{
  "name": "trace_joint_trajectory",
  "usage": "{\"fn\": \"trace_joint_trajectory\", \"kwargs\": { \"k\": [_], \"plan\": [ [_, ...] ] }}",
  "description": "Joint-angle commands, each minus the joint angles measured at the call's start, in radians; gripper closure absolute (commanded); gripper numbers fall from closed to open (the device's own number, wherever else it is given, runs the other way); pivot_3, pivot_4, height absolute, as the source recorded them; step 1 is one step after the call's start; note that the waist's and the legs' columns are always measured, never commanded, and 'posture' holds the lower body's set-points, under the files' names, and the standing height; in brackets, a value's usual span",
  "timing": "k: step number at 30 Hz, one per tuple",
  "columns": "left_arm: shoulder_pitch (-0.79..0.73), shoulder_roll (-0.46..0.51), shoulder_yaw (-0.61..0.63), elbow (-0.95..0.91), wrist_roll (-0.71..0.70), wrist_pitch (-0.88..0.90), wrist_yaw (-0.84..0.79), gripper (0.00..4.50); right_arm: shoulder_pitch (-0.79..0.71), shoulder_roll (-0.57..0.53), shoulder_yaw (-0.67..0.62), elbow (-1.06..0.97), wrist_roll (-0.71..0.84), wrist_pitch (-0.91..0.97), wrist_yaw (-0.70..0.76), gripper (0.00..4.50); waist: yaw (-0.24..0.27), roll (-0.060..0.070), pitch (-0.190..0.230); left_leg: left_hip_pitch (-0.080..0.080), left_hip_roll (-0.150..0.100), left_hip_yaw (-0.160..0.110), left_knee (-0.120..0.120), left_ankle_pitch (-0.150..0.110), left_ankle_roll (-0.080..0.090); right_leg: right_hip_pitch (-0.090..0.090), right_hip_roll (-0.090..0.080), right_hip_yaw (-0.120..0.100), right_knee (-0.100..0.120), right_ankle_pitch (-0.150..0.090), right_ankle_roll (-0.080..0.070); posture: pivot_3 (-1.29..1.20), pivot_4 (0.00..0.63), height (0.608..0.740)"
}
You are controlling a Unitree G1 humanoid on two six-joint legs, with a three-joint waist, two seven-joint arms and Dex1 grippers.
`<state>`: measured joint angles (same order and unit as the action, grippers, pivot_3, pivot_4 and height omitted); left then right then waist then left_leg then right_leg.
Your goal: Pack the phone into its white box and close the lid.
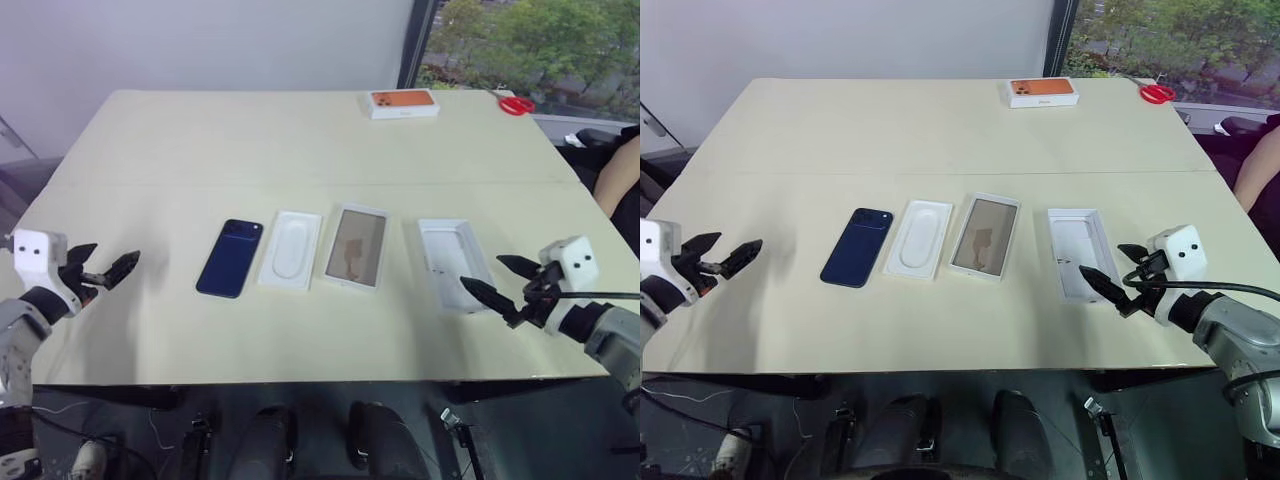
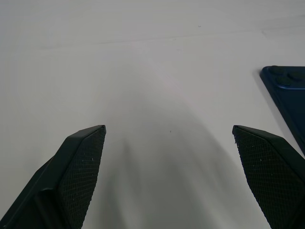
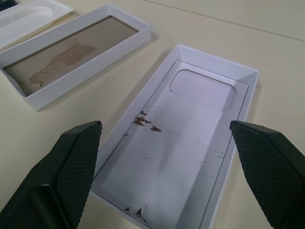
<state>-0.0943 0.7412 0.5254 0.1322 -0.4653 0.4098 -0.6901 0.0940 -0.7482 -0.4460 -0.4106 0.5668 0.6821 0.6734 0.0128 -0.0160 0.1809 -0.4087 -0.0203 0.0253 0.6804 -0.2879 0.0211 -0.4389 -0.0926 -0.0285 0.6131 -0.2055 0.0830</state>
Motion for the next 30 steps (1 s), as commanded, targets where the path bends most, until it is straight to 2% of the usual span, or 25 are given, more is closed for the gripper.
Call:
{"fn": "trace_joint_trajectory", "kwargs": {
  "k": [1,10,17,20,25,28,30],
  "plan": [
    [-0.010,0.022,0.013,-0.041,-0.005,-0.003,0.001,0.04,-0.002,-0.006,-0.017,-0.033,0.011,-0.008,-0.001,0.00,0.000,0.000,0.000,0.000,0.000,0.000,0.000,0.000,0.000,0.000,0.000,0.000,0.000,0.000,0.000,0.00,0.150,0.740],
    [0.002,0.003,0.013,-0.077,-0.017,0.008,0.014,0.04,-0.045,0.004,0.034,-0.047,0.016,-0.004,-0.013,0.00,-0.001,0.000,0.000,0.000,0.000,0.000,0.000,0.000,0.000,0.000,0.000,0.000,0.000,0.000,0.000,0.00,0.150,0.740],
    [-0.028,-0.058,-0.043,-0.205,-0.058,0.086,0.054,0.04,-0.120,0.028,0.110,-0.092,0.040,0.022,-0.041,0.00,0.000,0.000,0.000,0.000,0.000,0.000,0.000,0.000,0.000,0.000,0.000,0.000,0.000,0.000,0.000,0.00,0.150,0.740],
    [-0.076,-0.088,-0.144,-0.308,-0.089,0.179,0.071,0.04,-0.170,0.046,0.180,-0.122,0.034,0.027,-0.058,0.00,0.003,0.000,0.000,0.000,0.000,0.000,0.000,0.000,0.000,0.001,0.000,0.000,0.000,0.000,0.000,0.00,0.150,0.740],
    [-0.141,-0.131,-0.244,-0.433,-0.138,0.339,0.136,0.04,-0.208,0.062,0.266,-0.167,0.016,0.022,-0.071,0.00,-0.002,0.000,0.000,0.000,-0.001,0.000,0.001,0.000,0.000,0.001,0.001,0.000,0.000,0.000,0.001,0.00,0.150,0.740],
    [-0.220,-0.165,-0.335,-0.498,-0.156,0.471,0.209,0.04,-0.280,0.085,0.369,-0.211,-0.008,0.046,-0.107,0.00,-0.002,0.000,0.000,0.000,0.000,0.000,0.002,0.000,0.000,0.001,0.002,0.000,0.001,0.002,0.004,0.00,0.150,0.740],
    [-0.270,-0.195,-0.363,-0.513,-0.166,0.583,0.276,0.04,-0.293,0.101,0.393,-0.229,-0.004,0.053,-0.120,0.00,-0.001,0.000,0.000,0.000,0.000,0.000,0.003,0.001,0.000,0.001,0.003,0.000,0.002,0.002,0.004,0.00,0.150,0.740]
  ]
}}
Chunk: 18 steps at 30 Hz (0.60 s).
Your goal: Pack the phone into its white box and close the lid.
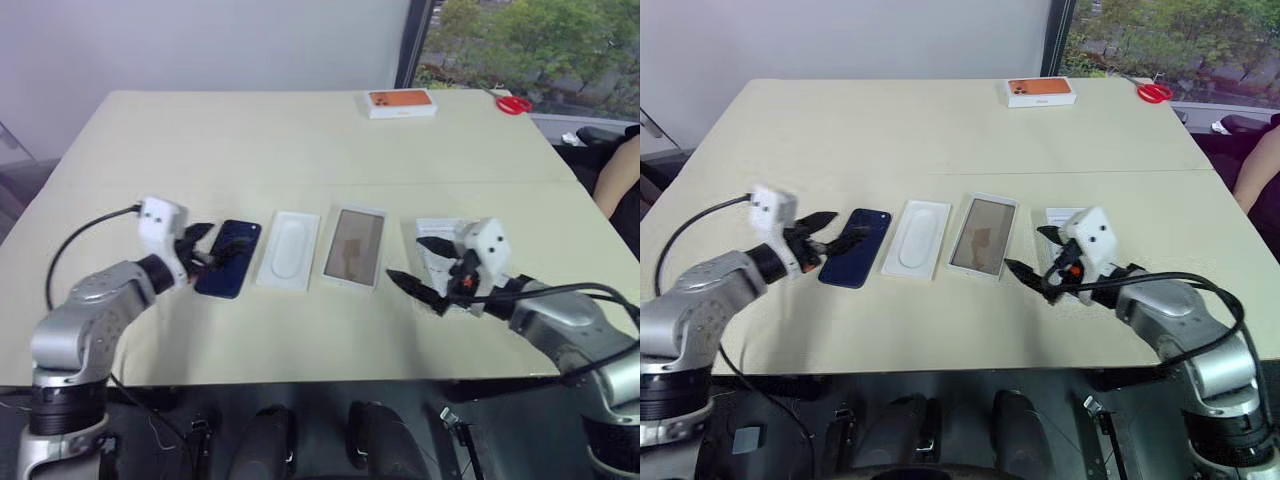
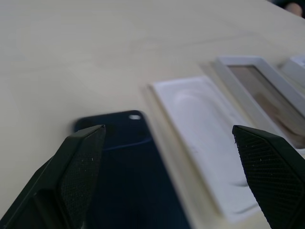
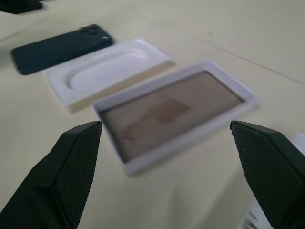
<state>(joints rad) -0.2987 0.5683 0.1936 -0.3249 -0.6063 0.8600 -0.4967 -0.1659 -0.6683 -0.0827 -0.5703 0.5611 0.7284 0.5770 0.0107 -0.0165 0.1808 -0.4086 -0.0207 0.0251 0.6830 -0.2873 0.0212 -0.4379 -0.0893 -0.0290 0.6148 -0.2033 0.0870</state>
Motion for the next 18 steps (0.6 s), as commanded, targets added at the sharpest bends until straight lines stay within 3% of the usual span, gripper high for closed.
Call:
{"fn": "trace_joint_trajectory", "kwargs": {
  "k": [1,11,18],
  "plan": [
    [-0.092,-0.039,-0.035,-0.053,-0.038,0.199,0.116,0.04,-0.035,0.028,0.036,-0.077,0.006,0.009,-0.027,0.00,0.002,-0.001,0.000,0.000,0.000,0.000,0.000,0.000,0.000,0.000,0.000,0.000,0.000,0.000,0.000,0.00,0.150,0.740],
    [-0.338,-0.208,0.052,0.032,-0.052,0.697,0.307,0.04,0.015,0.027,0.024,-0.093,0.005,0.006,-0.041,0.00,0.001,-0.001,0.000,0.001,-0.001,-0.001,0.001,0.000,0.001,0.003,0.006,-0.002,0.000,0.000,0.002,0.00,0.150,0.740],
    [-0.422,-0.280,0.060,0.162,-0.003,0.754,0.410,0.04,0.043,0.018,0.007,-0.117,0.009,0.020,-0.050,0.00,0.001,-0.002,0.001,0.002,0.000,-0.002,0.001,0.000,0.000,0.004,0.007,-0.001,0.000,0.000,0.002,0.00,0.150,0.740]
  ]
}}
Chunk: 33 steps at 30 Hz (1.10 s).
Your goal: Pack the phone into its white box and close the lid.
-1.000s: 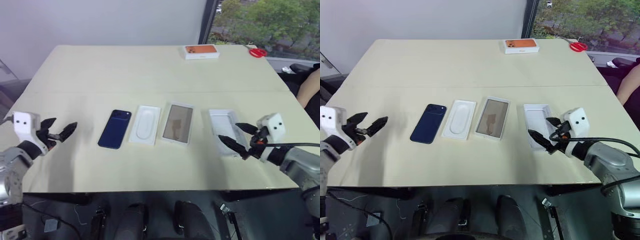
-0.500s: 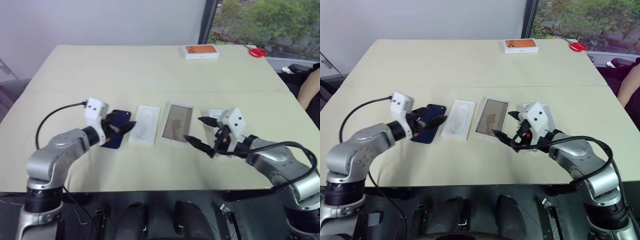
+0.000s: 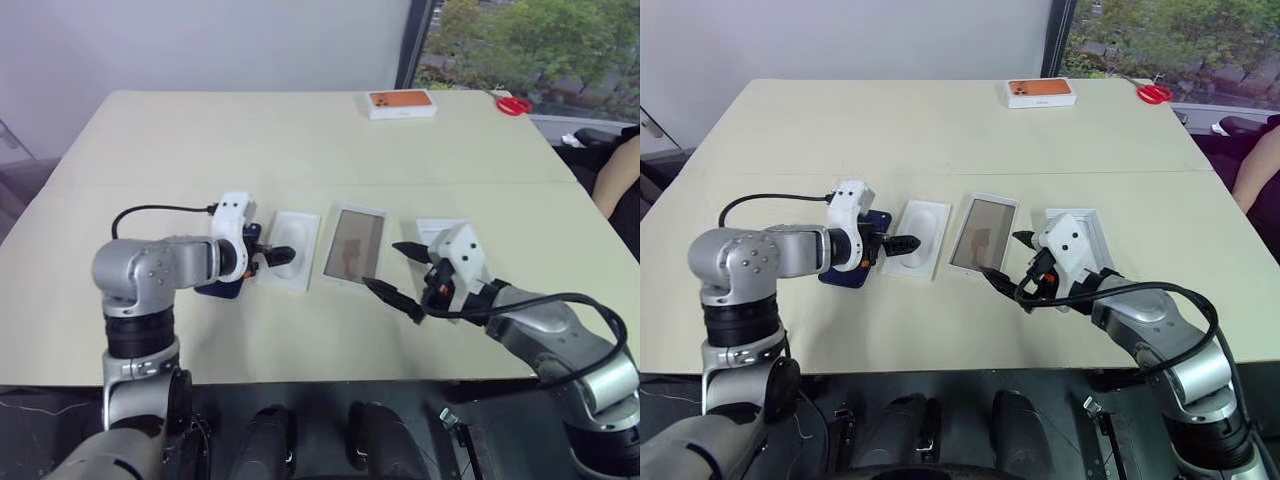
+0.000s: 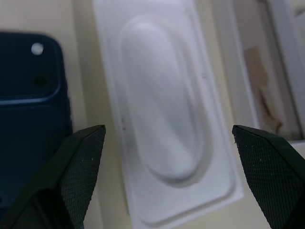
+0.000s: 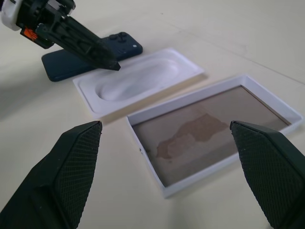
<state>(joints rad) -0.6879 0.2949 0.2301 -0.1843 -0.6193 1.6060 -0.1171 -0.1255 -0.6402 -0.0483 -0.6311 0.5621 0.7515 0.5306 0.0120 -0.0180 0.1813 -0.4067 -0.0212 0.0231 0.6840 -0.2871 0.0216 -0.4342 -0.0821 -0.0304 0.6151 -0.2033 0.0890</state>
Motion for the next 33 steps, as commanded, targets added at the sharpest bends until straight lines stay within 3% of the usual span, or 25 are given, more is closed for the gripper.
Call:
{"fn": "trace_joint_trajectory", "kwargs": {
  "k": [1,5,19,22,26,33],
  "plan": [
    [-0.037,-0.013,0.026,0.034,0.011,0.008,0.043,0.04,0.006,-0.011,-0.029,-0.061,0.008,-0.003,-0.004,0.00,0.000,0.000,0.000,0.000,0.000,0.000,0.000,0.000,0.000,0.000,0.000,0.000,0.000,0.000,0.000,0.00,0.150,0.740],
    [-0.049,-0.028,0.034,0.078,0.022,0.008,0.084,0.04,0.016,-0.017,-0.040,-0.068,0.007,0.000,-0.009,0.00,0.001,0.000,0.000,0.000,0.000,0.000,0.000,0.000,0.000,0.000,0.000,0.000,0.000,0.000,0.000,0.00,0.150,0.740],
    [-0.078,-0.062,0.082,0.229,-0.159,0.008,0.175,0.04,0.010,-0.018,-0.032,-0.085,0.008,0.000,-0.012,0.00,0.004,0.000,0.000,0.001,-0.001,0.000,0.000,0.000,-0.001,0.001,-0.001,0.000,0.000,0.000,0.000,0.00,0.150,0.740],
    [-0.079,-0.066,0.090,0.251,-0.195,0.008,0.208,0.83,0.006,-0.016,-0.027,-0.087,0.007,0.000,-0.015,0.00,0.004,0.000,-0.001,0.001,-0.001,0.000,0.000,0.000,-0.001,0.001,-0.001,0.000,0.000,0.000,0.000,0.00,0.150,0.740],
    [-0.081,-0.057,0.089,0.271,-0.231,0.008,0.246,2.74,0.003,-0.012,-0.020,-0.091,0.006,0.002,-0.019,0.00,0.003,0.000,-0.001,0.001,-0.001,0.000,0.000,0.000,-0.001,0.001,-0.002,0.000,0.000,0.000,0.000,0.00,0.150,0.740],
    [-0.103,-0.037,0.088,0.307,-0.244,0.008,0.286,2.74,-0.001,-0.007,-0.016,-0.094,0.006,0.003,-0.028,0.00,0.002,0.000,-0.001,0.001,-0.001,0.000,0.000,0.000,-0.001,0.001,-0.001,0.000,0.000,0.000,0.000,0.00,0.150,0.740]
  ]
}}
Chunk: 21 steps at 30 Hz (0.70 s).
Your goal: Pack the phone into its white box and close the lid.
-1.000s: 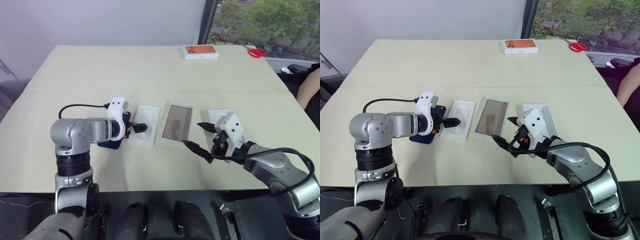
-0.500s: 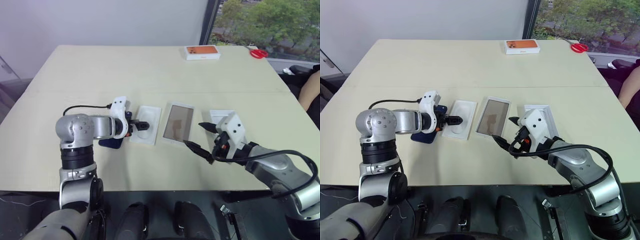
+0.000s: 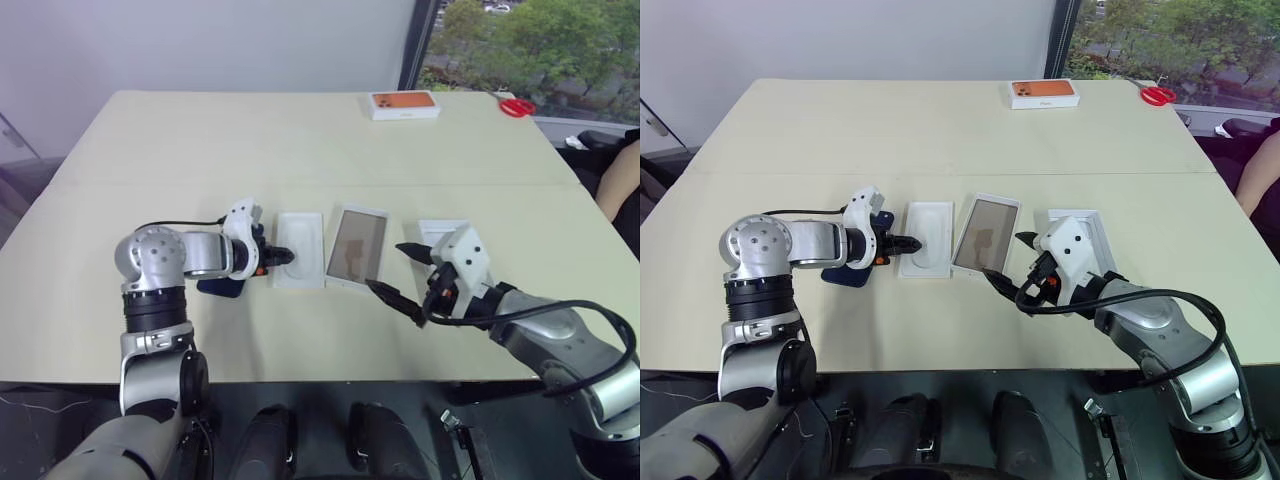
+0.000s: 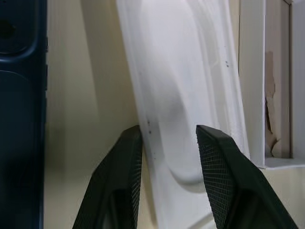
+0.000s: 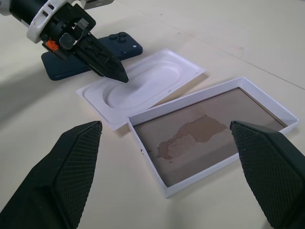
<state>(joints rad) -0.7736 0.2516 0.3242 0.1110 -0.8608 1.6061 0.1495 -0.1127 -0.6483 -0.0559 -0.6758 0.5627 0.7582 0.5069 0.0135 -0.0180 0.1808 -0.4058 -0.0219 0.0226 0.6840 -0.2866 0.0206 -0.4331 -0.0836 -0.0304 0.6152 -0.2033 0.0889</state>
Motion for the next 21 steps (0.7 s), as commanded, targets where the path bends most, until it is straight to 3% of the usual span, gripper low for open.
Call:
{"fn": "trace_joint_trajectory", "kwargs": {
  "k": [1,4,7,9,21],
  "plan": [
    [-0.021,0.004,-0.001,0.019,-0.001,0.008,0.022,2.74,-0.015,0.000,-0.007,-0.049,0.005,-0.004,-0.006,0.00,0.000,0.000,0.000,0.000,0.000,0.000,0.000,0.000,0.000,0.000,0.000,0.000,0.000,0.000,0.000,0.00,0.150,0.740],
    [-0.026,-0.007,0.017,0.032,-0.003,0.008,0.031,2.74,-0.016,0.001,-0.007,-0.048,0.004,-0.004,-0.009,0.00,0.000,0.000,0.000,0.000,0.000,0.000,0.000,0.000,0.000,0.000,0.000,0.000,0.000,0.000,0.000,0.00,0.150,0.740],
    [-0.027,-0.016,0.035,0.043,0.003,0.008,0.040,3.58,-0.019,0.001,-0.008,-0.048,0.004,-0.005,-0.013,0.00,0.000,0.000,0.000,0.000,0.000,0.000,0.000,0.000,0.000,0.000,0.000,0.000,0.000,0.000,0.000,0.00,0.150,0.740],
    [-0.031,-0.021,0.063,0.055,-0.002,0.008,0.047,4.46,-0.019,0.001,-0.008,-0.049,0.005,-0.004,-0.015,0.00,0.001,0.000,0.000,0.000,0.000,0.000,0.000,0.000,0.000,0.000,0.000,0.000,0.000,0.000,0.000,0.00,0.150,0.740],
    [-0.076,0.096,0.138,0.041,-0.010,0.008,-0.105,4.46,0.007,-0.030,-0.011,-0.059,0.005,0.003,0.011,0.00,0.002,0.000,0.000,0.000,0.001,0.000,0.000,0.001,-0.002,-0.001,0.001,0.000,0.001,0.000,0.000,0.00,0.150,0.740]
  ]
}}
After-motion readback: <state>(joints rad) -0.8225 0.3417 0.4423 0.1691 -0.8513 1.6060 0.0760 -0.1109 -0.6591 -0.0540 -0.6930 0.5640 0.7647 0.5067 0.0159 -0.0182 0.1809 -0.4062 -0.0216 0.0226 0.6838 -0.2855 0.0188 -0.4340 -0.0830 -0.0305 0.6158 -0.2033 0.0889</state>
